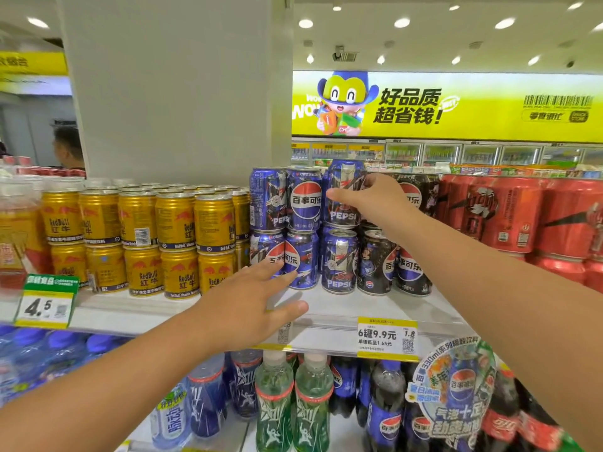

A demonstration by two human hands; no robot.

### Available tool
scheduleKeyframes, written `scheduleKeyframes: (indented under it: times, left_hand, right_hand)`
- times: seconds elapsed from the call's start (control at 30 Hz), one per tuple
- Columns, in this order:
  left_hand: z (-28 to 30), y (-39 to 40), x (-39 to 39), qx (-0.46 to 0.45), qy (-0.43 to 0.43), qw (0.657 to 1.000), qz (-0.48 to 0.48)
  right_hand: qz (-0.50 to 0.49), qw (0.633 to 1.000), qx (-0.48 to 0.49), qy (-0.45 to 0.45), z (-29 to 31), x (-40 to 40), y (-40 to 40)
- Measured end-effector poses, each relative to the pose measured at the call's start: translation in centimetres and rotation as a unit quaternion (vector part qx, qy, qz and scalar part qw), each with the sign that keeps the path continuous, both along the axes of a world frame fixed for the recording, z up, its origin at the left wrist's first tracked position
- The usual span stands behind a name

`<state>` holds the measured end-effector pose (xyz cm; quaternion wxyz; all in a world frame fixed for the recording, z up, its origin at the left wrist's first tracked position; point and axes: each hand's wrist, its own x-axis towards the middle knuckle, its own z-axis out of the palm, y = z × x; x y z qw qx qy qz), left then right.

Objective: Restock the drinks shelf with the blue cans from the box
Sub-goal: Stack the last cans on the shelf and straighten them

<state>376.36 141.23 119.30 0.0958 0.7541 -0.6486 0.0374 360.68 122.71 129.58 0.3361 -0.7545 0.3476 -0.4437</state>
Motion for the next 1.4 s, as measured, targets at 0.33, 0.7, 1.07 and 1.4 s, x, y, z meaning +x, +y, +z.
scheduleKeyframes:
  times: [0.33,0.7,1.07,1.4]
  left_hand:
    - [-0.2,0.6,0.1,-0.008,0.032,0.999,0.006]
    - [0.1,0.2,0.1,-0.005,0.035,0.999,0.009]
    - [0.4,-1.0,-0.3,-0.010,0.028,1.000,-0.009]
    - [-0.2,-1.3,1.5,-0.005,0.043,0.999,-0.007]
  right_hand:
    - [-0.022,0.999,0.025,0.003,-1.6,1.3,-1.8]
    - [0.003,0.999,0.035,0.021,-2.1,1.0,-2.5]
    - [-0.027,1.000,0.012,0.006,-2.9,2.4,-2.0]
    - [-0.052,0.998,-0.027,0.031,-3.9,1.1,-0.2]
